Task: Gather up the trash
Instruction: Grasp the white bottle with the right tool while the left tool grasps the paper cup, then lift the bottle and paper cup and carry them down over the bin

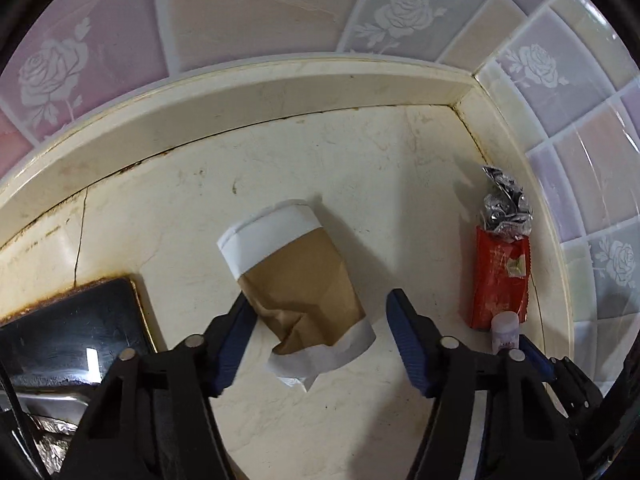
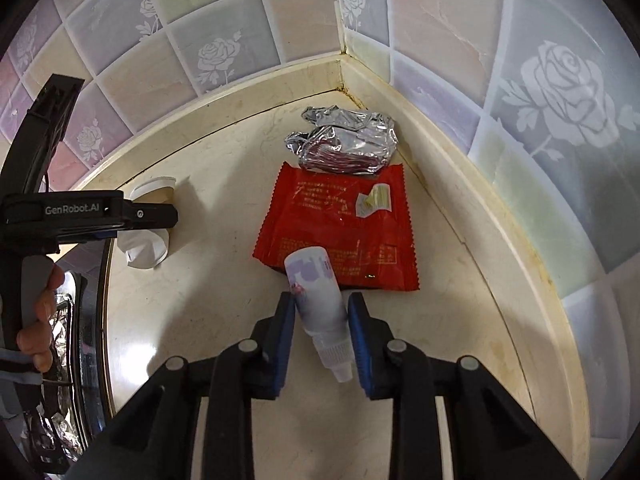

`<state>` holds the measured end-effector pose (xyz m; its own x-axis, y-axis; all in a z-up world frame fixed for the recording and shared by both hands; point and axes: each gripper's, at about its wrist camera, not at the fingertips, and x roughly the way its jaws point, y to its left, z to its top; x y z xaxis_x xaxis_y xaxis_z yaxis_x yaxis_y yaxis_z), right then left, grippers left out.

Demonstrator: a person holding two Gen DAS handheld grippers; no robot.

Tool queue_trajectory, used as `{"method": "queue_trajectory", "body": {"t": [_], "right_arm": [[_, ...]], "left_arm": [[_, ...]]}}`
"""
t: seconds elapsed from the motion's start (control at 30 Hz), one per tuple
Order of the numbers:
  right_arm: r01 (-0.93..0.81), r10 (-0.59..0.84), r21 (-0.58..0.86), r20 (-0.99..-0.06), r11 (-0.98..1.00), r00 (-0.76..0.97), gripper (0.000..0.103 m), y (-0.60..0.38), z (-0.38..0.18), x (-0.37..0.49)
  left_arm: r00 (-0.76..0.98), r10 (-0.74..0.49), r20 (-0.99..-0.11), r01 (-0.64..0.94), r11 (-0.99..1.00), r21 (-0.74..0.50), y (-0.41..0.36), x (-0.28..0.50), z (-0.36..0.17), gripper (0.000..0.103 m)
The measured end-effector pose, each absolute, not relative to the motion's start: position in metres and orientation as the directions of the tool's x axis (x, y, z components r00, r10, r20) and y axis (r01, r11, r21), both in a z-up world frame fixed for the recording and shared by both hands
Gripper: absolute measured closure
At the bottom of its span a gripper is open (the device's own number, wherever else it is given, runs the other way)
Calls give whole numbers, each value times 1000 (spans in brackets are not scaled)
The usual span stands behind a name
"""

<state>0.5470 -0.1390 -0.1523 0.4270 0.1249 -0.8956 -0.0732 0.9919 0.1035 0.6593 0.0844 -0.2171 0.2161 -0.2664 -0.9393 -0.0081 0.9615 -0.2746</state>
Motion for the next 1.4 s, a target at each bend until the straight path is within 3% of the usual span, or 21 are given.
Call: {"method": "queue_trajectory", "body": {"t": [0.07, 0.57, 1.0, 1.4], "right_arm": [[-69, 127, 107, -895, 992, 427, 76, -140, -152, 545], [-16, 131, 138, -885, 990, 448, 78, -148, -132, 500], [-82, 233, 222, -843, 972, 486, 78, -155, -81, 325], [-170, 276, 225, -867, 960, 415, 78, -157, -104, 135]], "left_arm": [[222, -275, -935, 7, 960, -281, 80, 657, -217, 55], [228, -277, -934, 173, 955, -241, 32, 550, -173, 56], [370, -318, -873, 273, 935, -225, 14, 354, -103, 56], [440, -337, -832, 308, 927, -213, -5, 144, -110, 55]]}}
